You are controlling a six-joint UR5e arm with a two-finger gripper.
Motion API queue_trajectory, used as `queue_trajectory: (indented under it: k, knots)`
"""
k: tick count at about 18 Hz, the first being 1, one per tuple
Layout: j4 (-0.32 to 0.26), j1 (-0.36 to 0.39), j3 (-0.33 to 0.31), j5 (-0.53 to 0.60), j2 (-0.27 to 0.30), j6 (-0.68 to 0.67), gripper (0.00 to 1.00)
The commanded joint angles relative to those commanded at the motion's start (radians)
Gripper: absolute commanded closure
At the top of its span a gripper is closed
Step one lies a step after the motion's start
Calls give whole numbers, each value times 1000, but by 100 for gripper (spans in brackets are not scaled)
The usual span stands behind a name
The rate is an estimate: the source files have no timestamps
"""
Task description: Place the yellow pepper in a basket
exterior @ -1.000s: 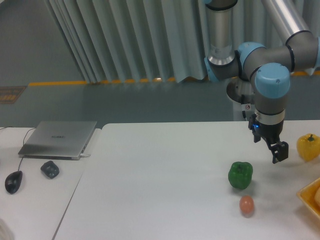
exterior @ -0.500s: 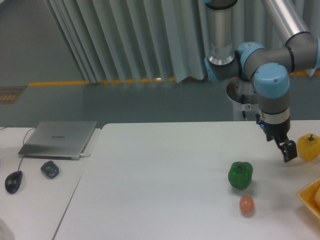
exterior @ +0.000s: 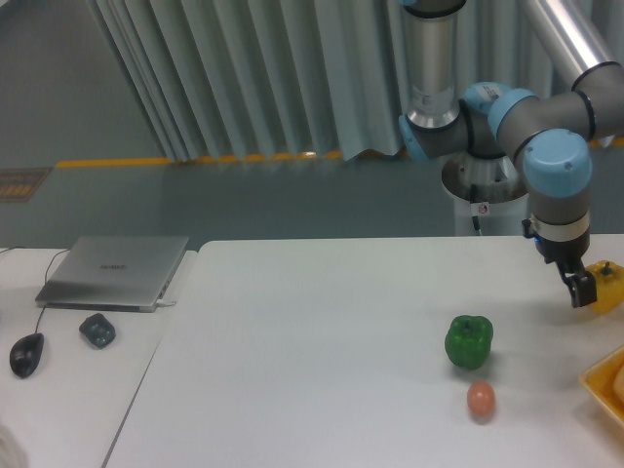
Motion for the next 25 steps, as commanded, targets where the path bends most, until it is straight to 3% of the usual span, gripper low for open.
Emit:
queue_trajectory:
  k: [6,11,20,25]
  knots:
    - [3,41,6,-40,3,-3,0]
    - [17,184,0,-274,48,83,0]
    - [52,212,-5,-265,40,120,0]
    - [48,206,18,-192,14,115,0]
